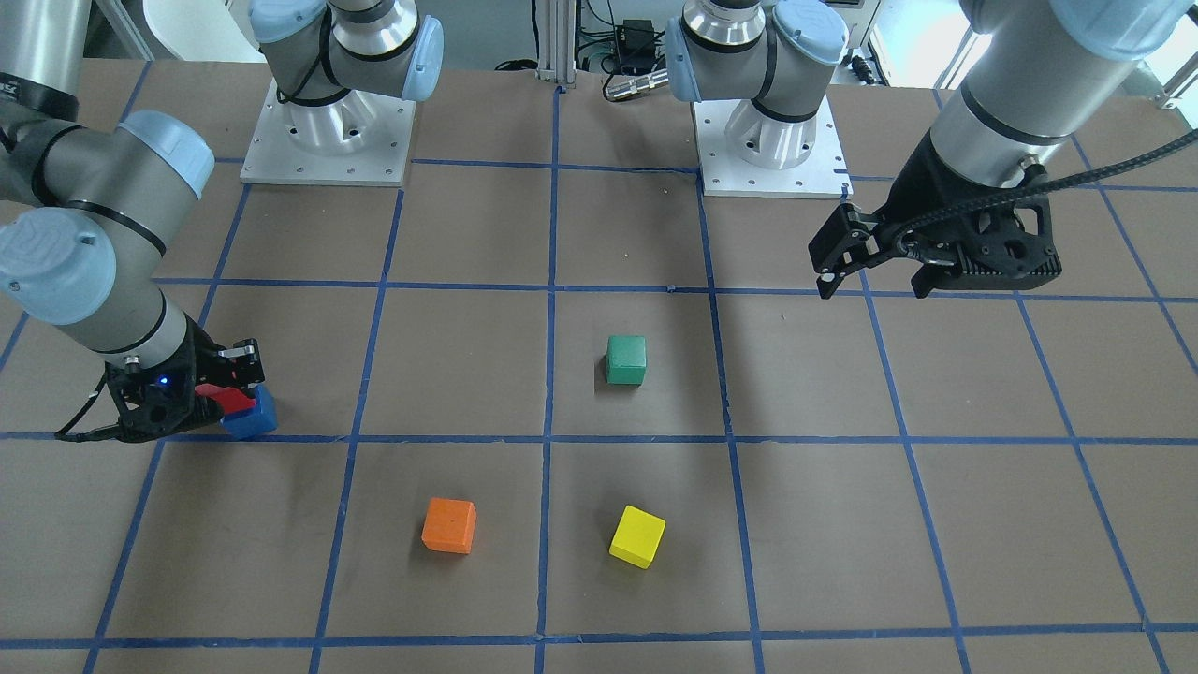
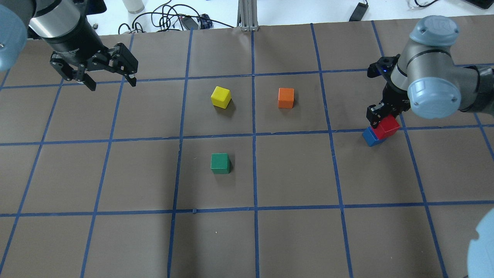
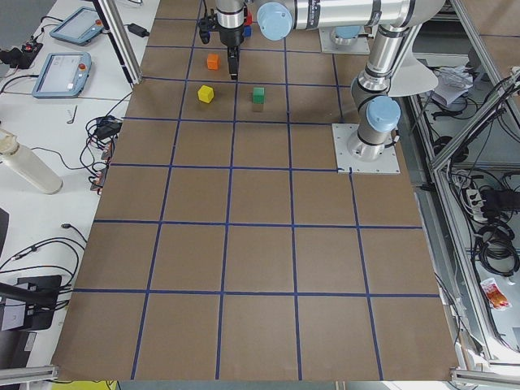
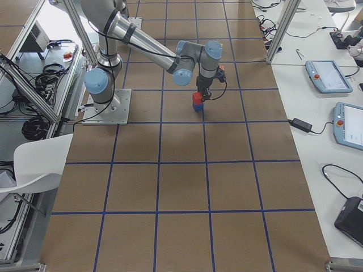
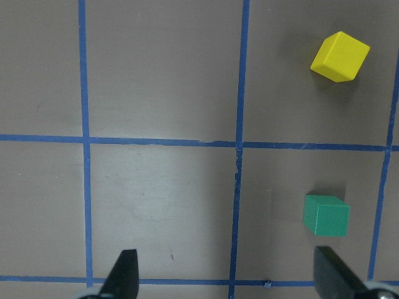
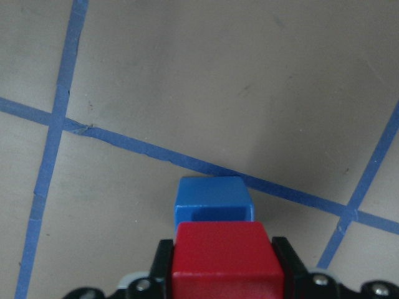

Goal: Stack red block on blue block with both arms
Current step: 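Lower the red cube onto the top of the blue cube, then open the right gripper and lift it off the red cube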

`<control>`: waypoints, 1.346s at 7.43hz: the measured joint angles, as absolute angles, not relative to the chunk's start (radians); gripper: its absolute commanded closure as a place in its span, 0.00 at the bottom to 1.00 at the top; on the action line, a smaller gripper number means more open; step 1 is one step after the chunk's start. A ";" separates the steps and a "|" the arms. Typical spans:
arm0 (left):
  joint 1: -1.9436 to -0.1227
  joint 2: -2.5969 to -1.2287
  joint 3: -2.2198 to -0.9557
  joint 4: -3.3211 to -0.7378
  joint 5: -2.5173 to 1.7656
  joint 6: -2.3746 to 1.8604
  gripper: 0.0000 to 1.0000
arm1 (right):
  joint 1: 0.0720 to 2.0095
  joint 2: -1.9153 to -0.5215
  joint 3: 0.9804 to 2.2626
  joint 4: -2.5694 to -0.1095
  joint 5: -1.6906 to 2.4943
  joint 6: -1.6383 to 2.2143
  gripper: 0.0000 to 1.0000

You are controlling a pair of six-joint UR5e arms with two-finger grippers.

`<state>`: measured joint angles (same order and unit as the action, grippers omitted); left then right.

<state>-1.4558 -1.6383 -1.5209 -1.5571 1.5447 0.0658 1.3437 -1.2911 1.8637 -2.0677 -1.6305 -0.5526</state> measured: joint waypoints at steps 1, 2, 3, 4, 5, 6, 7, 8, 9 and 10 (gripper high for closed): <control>-1.456 -1.638 -1.520 -1.557 1.545 0.066 0.00 | 1.344 -1.289 1.864 -2.068 -1.629 -0.550 0.27; -1.456 -1.638 -1.521 -1.557 1.545 0.066 0.00 | 1.344 -1.288 1.864 -2.067 -1.619 -0.547 0.17; -1.456 -1.639 -1.521 -1.557 1.545 0.067 0.00 | 1.344 -1.286 1.864 -2.067 -1.603 -0.545 0.16; -1.456 -1.640 -1.521 -1.557 1.545 0.067 0.00 | 1.344 -1.284 1.863 -2.070 -1.596 -0.544 0.16; -1.456 -1.641 -1.520 -1.557 1.545 0.068 0.00 | 1.344 -1.283 1.860 -2.072 -1.597 -0.547 0.13; -1.456 -1.641 -1.520 -1.557 1.545 0.068 0.00 | 1.344 -1.287 1.854 -2.071 -1.608 -0.549 0.13; -1.456 -1.641 -1.519 -1.557 1.545 0.069 0.00 | 1.345 -1.297 1.833 -2.058 -1.635 -0.548 0.13; -1.456 -1.643 -1.518 -1.557 1.545 0.068 0.00 | 1.351 -1.320 1.790 -2.010 -1.661 -0.544 0.13; -1.456 -1.644 -1.518 -1.557 1.545 0.066 0.00 | 1.361 -1.352 1.737 -1.931 -1.671 -0.518 0.13; -1.457 -1.645 -1.517 -1.557 1.545 0.064 0.00 | 1.385 -1.390 1.680 -1.838 -1.671 -0.447 0.13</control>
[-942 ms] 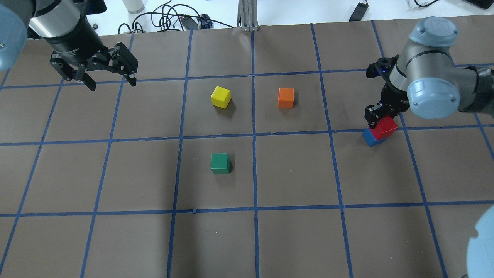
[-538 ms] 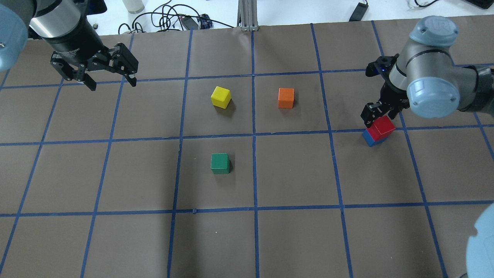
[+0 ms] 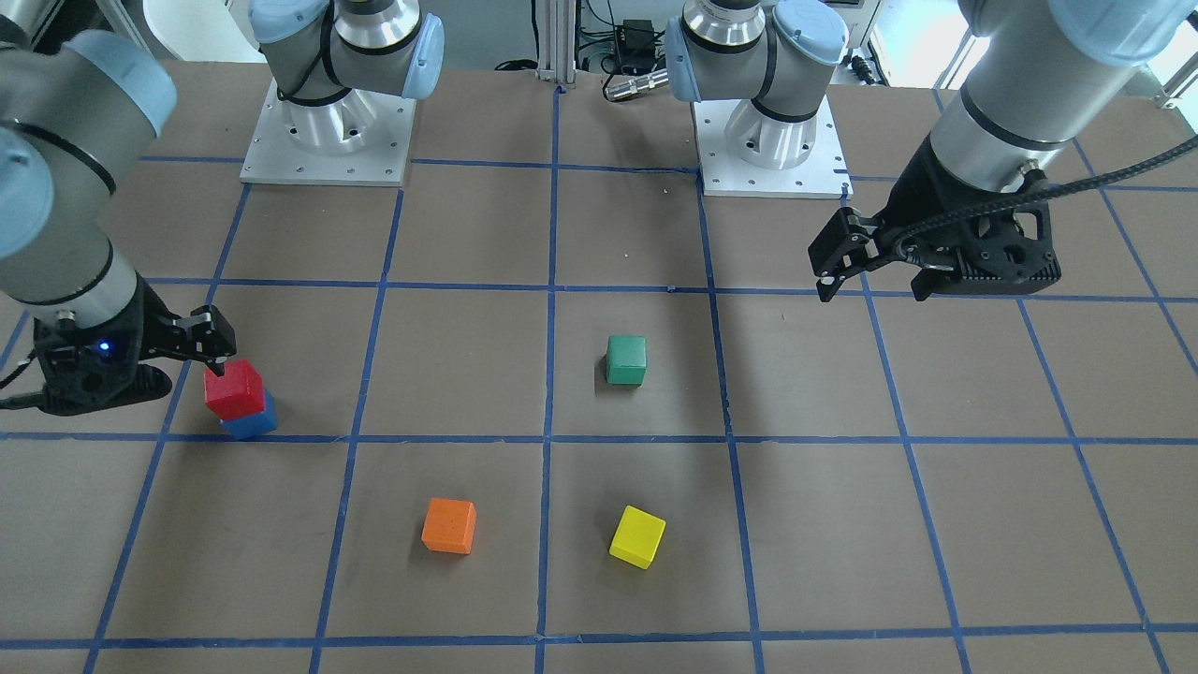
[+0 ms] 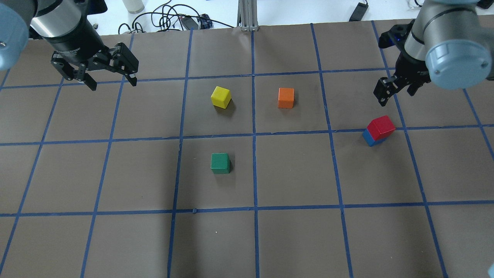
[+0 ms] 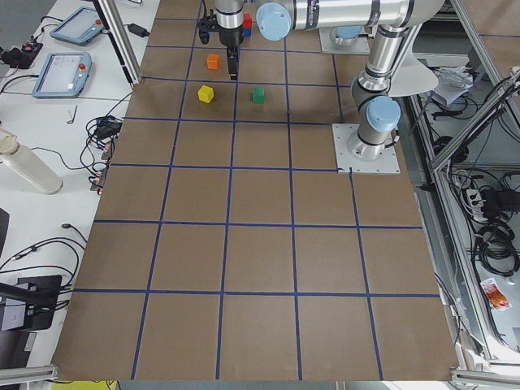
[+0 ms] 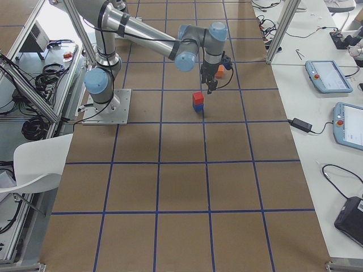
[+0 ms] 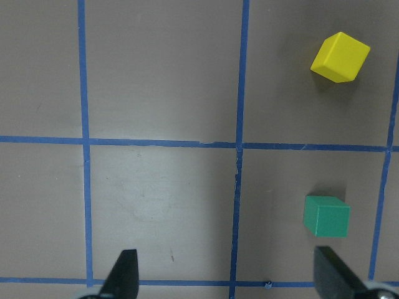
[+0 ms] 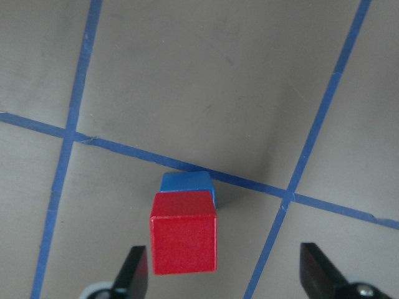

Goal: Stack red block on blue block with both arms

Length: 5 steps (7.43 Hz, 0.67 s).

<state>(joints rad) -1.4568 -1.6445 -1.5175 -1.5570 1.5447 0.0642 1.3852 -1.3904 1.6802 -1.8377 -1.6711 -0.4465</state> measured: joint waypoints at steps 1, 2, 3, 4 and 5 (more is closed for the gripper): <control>-1.457 -1.643 -1.517 -1.557 1.545 0.063 0.00 | 1.437 -1.424 1.632 -1.762 -1.671 -0.347 0.13; -1.457 -1.641 -1.518 -1.557 1.545 0.063 0.00 | 1.506 -1.455 1.595 -1.709 -1.672 -0.240 0.09; -1.458 -1.639 -1.518 -1.557 1.545 0.063 0.00 | 1.569 -1.489 1.572 -1.670 -1.671 -0.141 0.09; -1.458 -1.636 -1.518 -1.557 1.544 0.063 0.00 | 1.611 -1.511 1.564 -1.651 -1.670 -0.080 0.09; -1.459 -1.631 -1.518 -1.557 1.543 0.062 0.00 | 1.631 -1.519 1.564 -1.643 -1.665 -0.052 0.09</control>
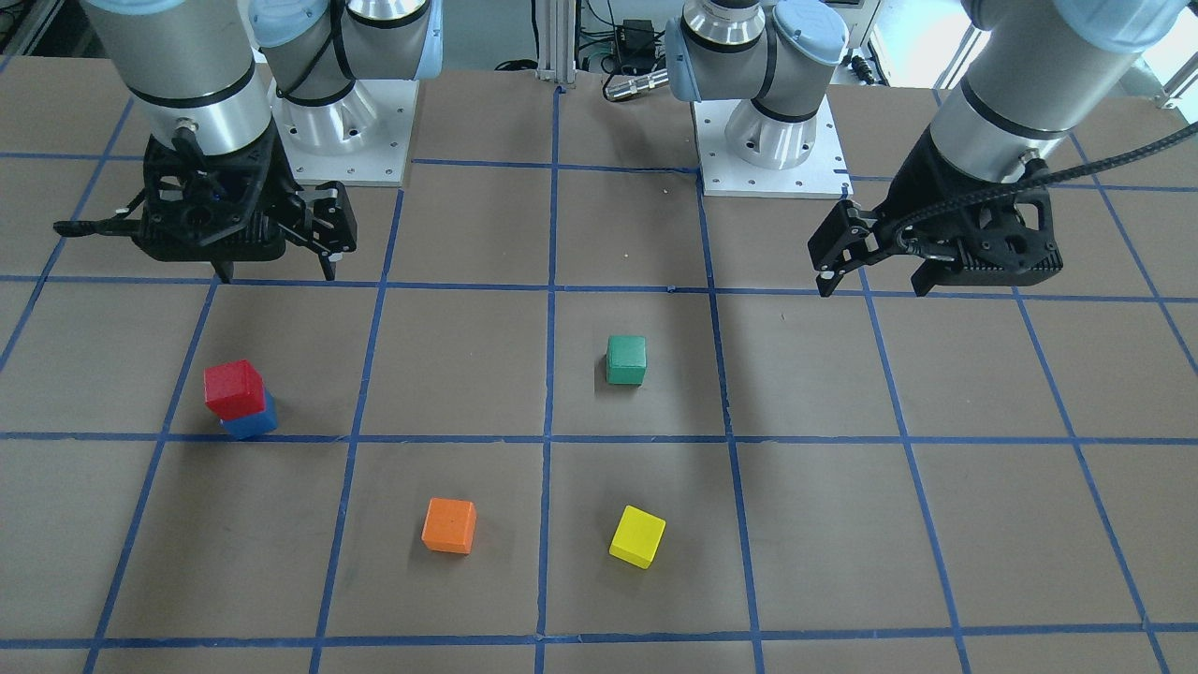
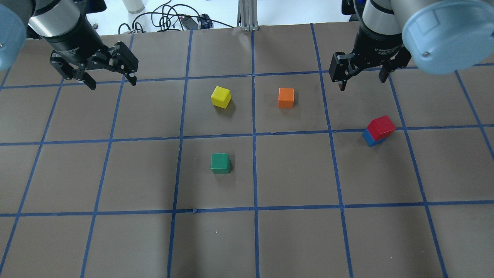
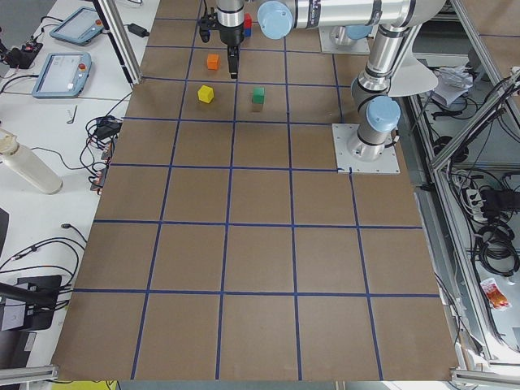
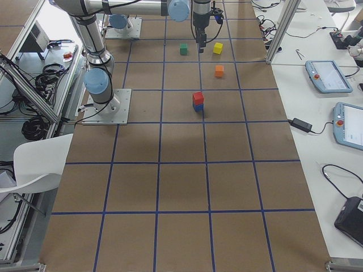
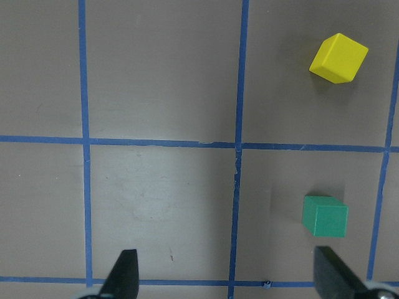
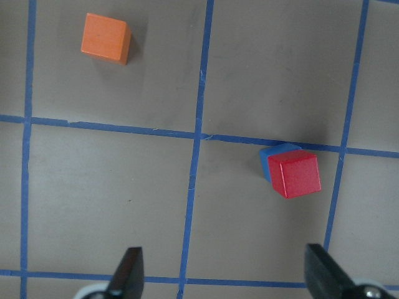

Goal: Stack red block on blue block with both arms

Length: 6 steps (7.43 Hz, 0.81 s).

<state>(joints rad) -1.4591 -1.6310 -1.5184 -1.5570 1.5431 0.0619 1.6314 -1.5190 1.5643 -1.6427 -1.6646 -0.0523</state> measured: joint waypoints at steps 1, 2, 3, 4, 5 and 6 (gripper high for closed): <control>-1.461 -1.624 -1.518 -1.557 1.543 0.062 0.00 | 1.637 -1.522 1.565 -1.640 -1.644 -0.041 0.08; -1.469 -1.621 -1.517 -1.557 1.544 0.062 0.00 | 1.636 -1.522 1.563 -1.641 -1.612 -0.034 0.08; -1.480 -1.621 -1.517 -1.557 1.545 0.062 0.00 | 1.634 -1.522 1.557 -1.644 -1.589 -0.022 0.08; -1.490 -1.619 -1.519 -1.557 1.546 0.064 0.00 | 1.633 -1.520 1.547 -1.646 -1.577 -0.012 0.07; -1.496 -1.614 -1.521 -1.557 1.546 0.067 0.00 | 1.632 -1.516 1.529 -1.647 -1.572 -0.005 0.07; -1.498 -1.610 -1.523 -1.557 1.546 0.068 0.00 | 1.632 -1.508 1.511 -1.646 -1.571 0.007 0.07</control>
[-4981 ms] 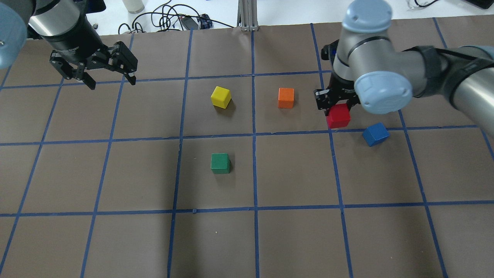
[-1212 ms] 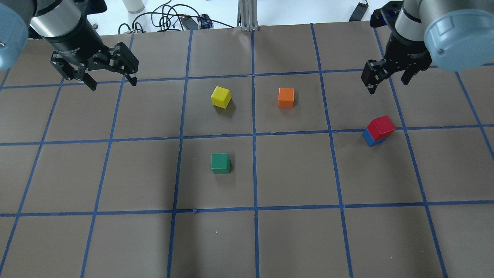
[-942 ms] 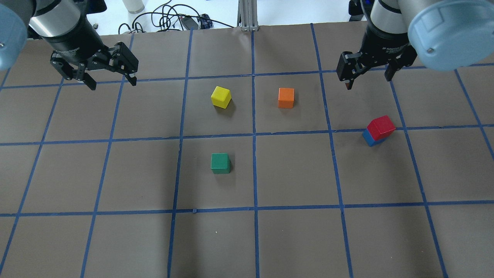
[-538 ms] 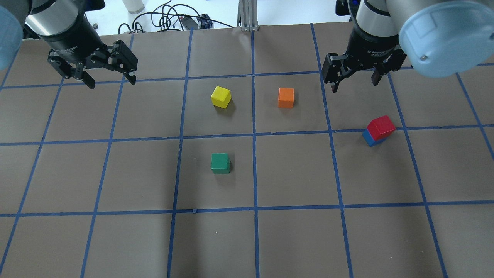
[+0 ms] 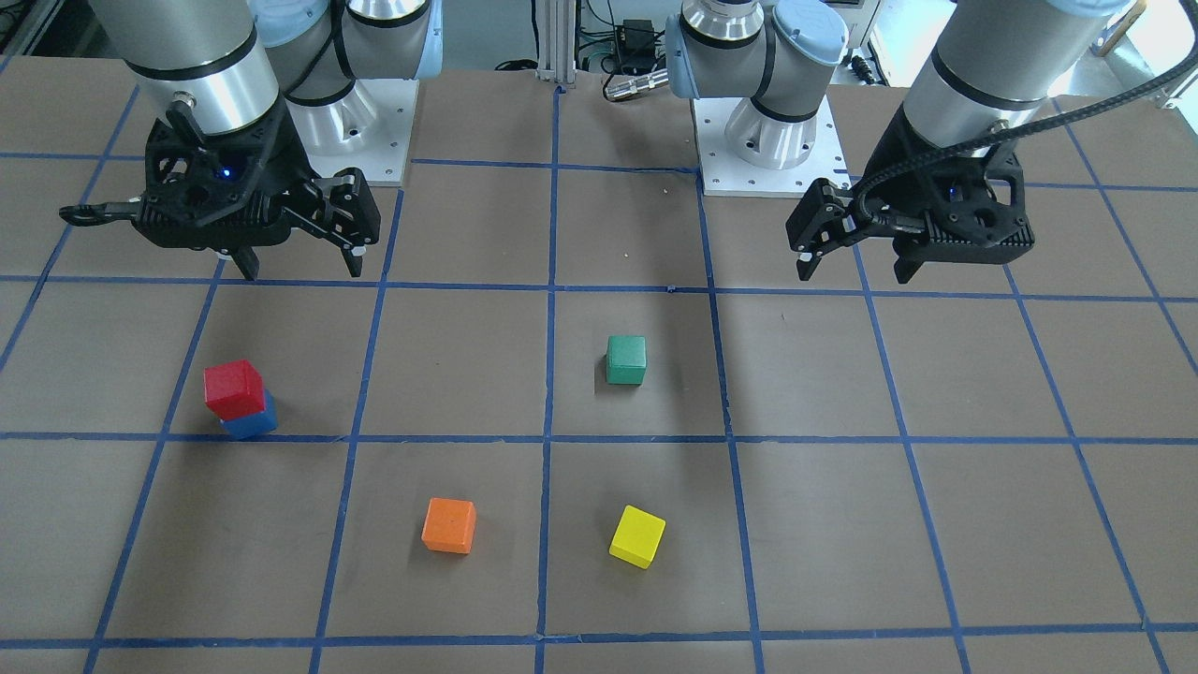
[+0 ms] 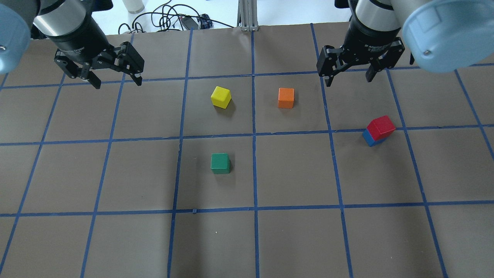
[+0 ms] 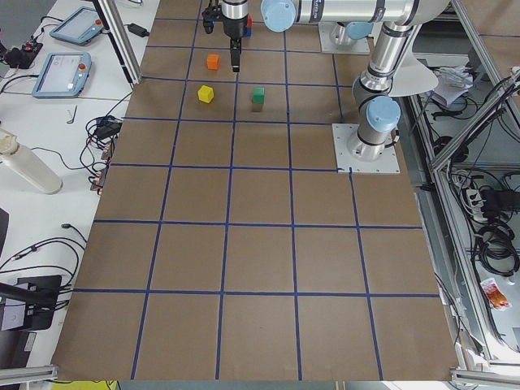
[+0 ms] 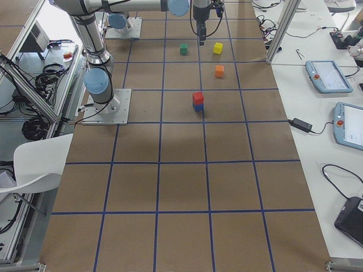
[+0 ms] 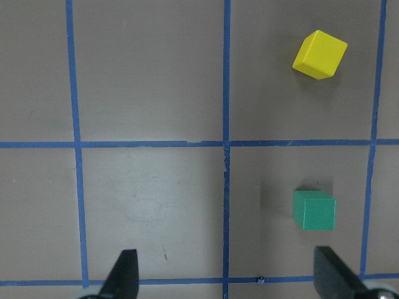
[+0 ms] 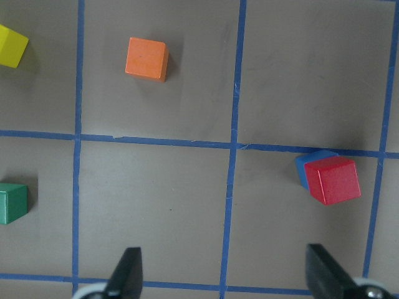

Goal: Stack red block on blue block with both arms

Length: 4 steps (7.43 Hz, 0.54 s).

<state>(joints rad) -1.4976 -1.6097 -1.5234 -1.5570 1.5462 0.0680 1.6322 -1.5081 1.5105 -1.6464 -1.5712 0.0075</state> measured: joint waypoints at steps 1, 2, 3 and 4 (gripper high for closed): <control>-1.499 -1.604 -1.526 -1.557 1.546 0.070 0.00 | 1.632 -1.501 1.498 -1.645 -1.570 0.027 0.07; -1.500 -1.594 -1.537 -1.558 1.546 0.070 0.00 | 1.632 -1.497 1.492 -1.645 -1.567 0.044 0.06; -1.501 -1.583 -1.553 -1.554 1.546 0.070 0.00 | 1.632 -1.489 1.482 -1.645 -1.558 0.055 0.06; -1.501 -1.575 -1.565 -1.538 1.547 0.072 0.00 | 1.632 -1.473 1.458 -1.635 -1.544 0.066 0.07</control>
<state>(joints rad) -1.5011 -1.5751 -1.5650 -1.5377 1.5465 0.0718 1.6323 -1.4733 1.4576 -1.6354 -1.5442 0.0664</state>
